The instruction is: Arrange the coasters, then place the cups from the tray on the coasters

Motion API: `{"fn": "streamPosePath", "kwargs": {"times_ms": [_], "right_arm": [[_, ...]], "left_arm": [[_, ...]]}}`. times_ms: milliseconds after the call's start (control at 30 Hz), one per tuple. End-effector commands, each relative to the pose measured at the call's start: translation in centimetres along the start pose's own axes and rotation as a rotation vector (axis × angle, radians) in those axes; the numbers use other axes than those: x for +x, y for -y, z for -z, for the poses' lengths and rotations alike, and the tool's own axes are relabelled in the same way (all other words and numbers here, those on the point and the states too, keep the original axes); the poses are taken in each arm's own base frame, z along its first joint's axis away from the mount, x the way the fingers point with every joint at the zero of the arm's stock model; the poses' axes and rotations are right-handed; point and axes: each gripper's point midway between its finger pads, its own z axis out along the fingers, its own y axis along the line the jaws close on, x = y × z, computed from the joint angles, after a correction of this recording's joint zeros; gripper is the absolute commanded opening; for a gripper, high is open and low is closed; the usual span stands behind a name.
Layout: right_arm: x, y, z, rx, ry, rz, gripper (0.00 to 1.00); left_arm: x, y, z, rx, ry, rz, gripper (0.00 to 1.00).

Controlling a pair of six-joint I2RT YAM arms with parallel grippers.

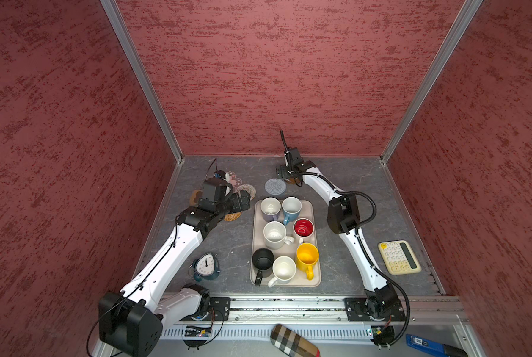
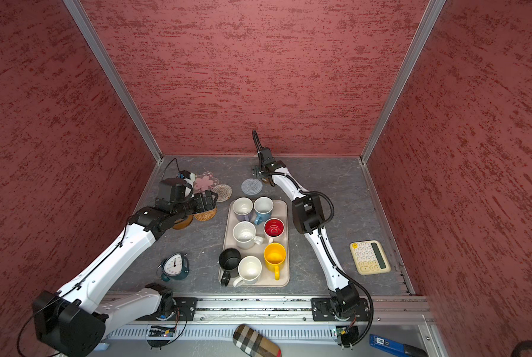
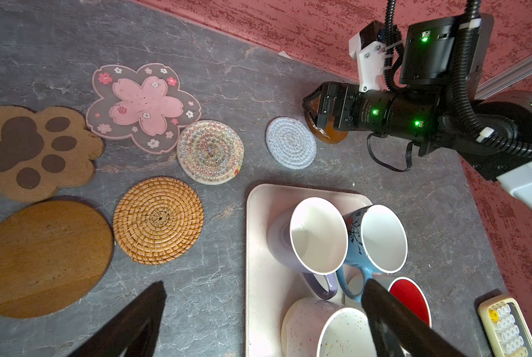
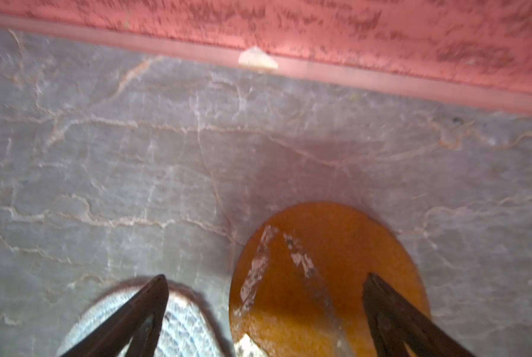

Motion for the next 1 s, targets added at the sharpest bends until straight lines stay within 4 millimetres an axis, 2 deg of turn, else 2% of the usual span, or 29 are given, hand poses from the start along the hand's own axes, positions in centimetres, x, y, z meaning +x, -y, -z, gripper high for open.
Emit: {"fn": "streamPosePath", "kwargs": {"times_ms": [0,100,467,767,967], "right_arm": [[-0.6,-0.4,-0.8,0.016,0.044,0.018,0.99],[0.0,-0.5,-1.3,0.020,0.031,0.027,0.99],[1.1,0.9,-2.1,0.102,0.010,0.041,0.97],[1.9,3.3,-2.2,0.178,-0.021,0.037,0.97],[2.7,5.7,-2.3,0.216,-0.063,0.017,0.96]], "left_arm": [[0.1,-0.2,0.5,0.000,0.009,-0.013,1.00],[0.1,-0.5,0.5,0.006,0.012,-0.004,1.00],[0.0,-0.7,0.3,0.023,0.006,0.012,1.00],[-0.3,-0.5,0.5,0.029,0.014,0.015,1.00],[-0.6,-0.2,0.7,0.041,0.018,0.021,1.00]]}}
